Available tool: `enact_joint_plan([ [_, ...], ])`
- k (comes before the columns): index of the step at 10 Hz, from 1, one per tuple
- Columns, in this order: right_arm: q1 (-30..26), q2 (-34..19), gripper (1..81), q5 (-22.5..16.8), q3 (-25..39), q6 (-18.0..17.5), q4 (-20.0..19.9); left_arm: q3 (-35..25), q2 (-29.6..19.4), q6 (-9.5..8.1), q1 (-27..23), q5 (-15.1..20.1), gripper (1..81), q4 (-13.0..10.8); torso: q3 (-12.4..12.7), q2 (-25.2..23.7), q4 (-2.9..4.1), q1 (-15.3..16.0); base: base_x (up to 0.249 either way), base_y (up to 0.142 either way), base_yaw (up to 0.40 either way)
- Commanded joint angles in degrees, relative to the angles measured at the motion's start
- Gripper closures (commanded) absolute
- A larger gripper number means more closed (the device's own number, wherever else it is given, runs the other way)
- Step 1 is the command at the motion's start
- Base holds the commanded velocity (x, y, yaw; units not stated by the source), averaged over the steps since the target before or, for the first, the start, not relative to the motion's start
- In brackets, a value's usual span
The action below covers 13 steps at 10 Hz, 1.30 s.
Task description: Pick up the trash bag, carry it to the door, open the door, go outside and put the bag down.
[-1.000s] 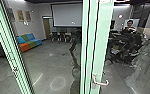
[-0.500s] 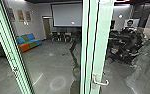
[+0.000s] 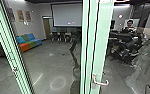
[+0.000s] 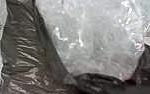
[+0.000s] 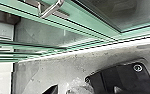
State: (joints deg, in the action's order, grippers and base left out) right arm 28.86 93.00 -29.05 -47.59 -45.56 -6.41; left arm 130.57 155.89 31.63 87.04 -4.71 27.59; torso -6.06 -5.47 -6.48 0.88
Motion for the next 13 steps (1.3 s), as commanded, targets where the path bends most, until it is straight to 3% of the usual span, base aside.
enact_joint_plan([
  [1, -9.37, 0.61, 1.0, -3.02, -1.51, -7.34, -1.59, -0.76, -0.93, 0.09, -2.35, 4.00, 81.1, 0.01, 0.00, 0.00, 0.00, 0.00, 0.000, 0.000, 0.000],
  [4, -13.59, 6.52, 1.0, -7.25, -6.63, -10.08, -2.03, -0.67, -1.02, 0.09, -2.35, 4.00, 81.1, 0.10, 0.00, 0.00, 0.00, 0.00, 0.000, 0.000, 0.000],
  [8, -16.94, 10.03, 1.0, -6.99, -10.22, -12.46, -1.50, -0.76, -0.75, 0.09, -2.35, 4.00, 81.1, 0.10, -0.02, 0.02, 0.00, 0.05, 0.000, 0.000, 0.000],
  [10, -17.64, 13.37, 1.0, -4.44, -11.55, -12.63, -0.79, -0.58, -0.84, 0.01, -2.35, 3.91, 81.1, 0.19, -0.02, 0.02, 0.00, 0.06, 0.000, 0.000, 0.000],
  [13, -17.90, 20.13, 1.0, -4.17, -16.89, -18.77, -0.18, -0.76, -0.75, 0.00, -2.35, 3.91, 81.1, 0.19, -0.02, 0.02, 0.00, 0.06, 0.000, 0.000, 0.000],
])
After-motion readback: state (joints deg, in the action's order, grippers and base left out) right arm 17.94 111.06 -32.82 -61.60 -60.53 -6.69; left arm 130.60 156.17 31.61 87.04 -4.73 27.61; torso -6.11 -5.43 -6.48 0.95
